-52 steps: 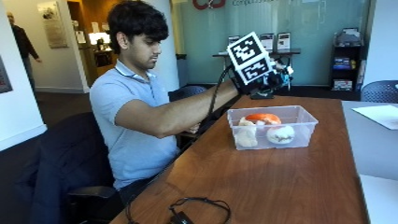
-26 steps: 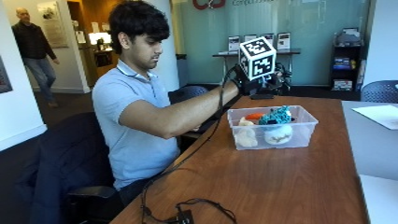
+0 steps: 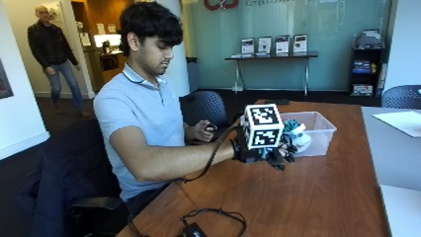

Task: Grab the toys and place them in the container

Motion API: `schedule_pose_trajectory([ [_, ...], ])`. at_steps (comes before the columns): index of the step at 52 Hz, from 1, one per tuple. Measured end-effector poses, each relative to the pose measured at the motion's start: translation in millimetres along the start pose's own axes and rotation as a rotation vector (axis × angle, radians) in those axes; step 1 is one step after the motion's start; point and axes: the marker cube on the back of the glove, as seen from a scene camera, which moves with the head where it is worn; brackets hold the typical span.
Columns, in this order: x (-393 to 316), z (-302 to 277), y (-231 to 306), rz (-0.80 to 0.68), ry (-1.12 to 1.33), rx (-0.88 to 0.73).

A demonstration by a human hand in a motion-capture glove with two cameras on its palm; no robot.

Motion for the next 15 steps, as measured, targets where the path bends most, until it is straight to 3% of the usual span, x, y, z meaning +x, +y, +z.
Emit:
schedule_pose_trajectory([
  [15,43.1,48.0,4.9,0.029,0.127,0.014],
])
